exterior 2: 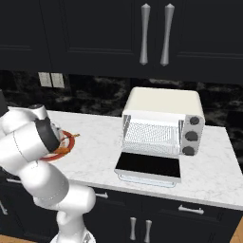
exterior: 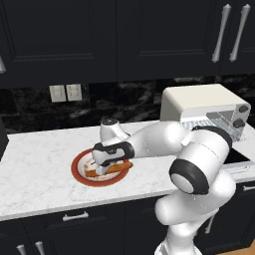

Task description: Pick up the kebab skewer and baguette bread, and place them inside the toaster oven. Close the toaster oven door and start by setting the timer.

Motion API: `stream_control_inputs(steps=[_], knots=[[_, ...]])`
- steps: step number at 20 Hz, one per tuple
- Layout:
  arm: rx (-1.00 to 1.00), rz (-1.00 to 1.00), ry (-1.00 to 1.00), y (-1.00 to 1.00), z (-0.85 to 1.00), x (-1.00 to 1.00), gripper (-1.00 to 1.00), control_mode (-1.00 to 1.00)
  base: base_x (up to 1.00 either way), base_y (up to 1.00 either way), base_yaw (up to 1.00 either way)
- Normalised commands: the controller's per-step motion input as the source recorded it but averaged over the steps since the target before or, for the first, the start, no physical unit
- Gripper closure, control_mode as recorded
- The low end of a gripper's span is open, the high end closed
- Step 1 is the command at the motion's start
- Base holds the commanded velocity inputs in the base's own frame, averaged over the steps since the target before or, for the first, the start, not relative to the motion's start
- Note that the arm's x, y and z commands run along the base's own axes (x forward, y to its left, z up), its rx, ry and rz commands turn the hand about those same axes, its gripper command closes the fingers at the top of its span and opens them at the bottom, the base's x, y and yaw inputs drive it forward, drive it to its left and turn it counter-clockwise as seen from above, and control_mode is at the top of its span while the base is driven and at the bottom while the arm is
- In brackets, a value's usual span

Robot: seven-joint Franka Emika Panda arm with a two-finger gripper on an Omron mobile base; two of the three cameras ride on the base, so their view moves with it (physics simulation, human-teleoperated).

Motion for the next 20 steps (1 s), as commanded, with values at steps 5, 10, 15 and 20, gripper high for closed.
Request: stream_control_inputs(steps=[5, 10, 15, 20], knots=[[-0.04, 0.0, 0.0, 0.08, -0.18, 0.29, -1.0, -1.0, 0.0, 0.0, 0.0], [-0.06, 0.0, 0.0, 0.12, -0.21, 0.08, -1.0, -1.0, 0.0, 0.0, 0.0], [-0.04, 0.0, 0.0, 0.09, -0.13, 0.05, 1.0, -1.0, 0.0, 0.0, 0.0], [0.0, 0.0, -0.04, -0.03, -0.01, -0.1, 1.0, -1.0, 0.0, 0.0, 0.0]])
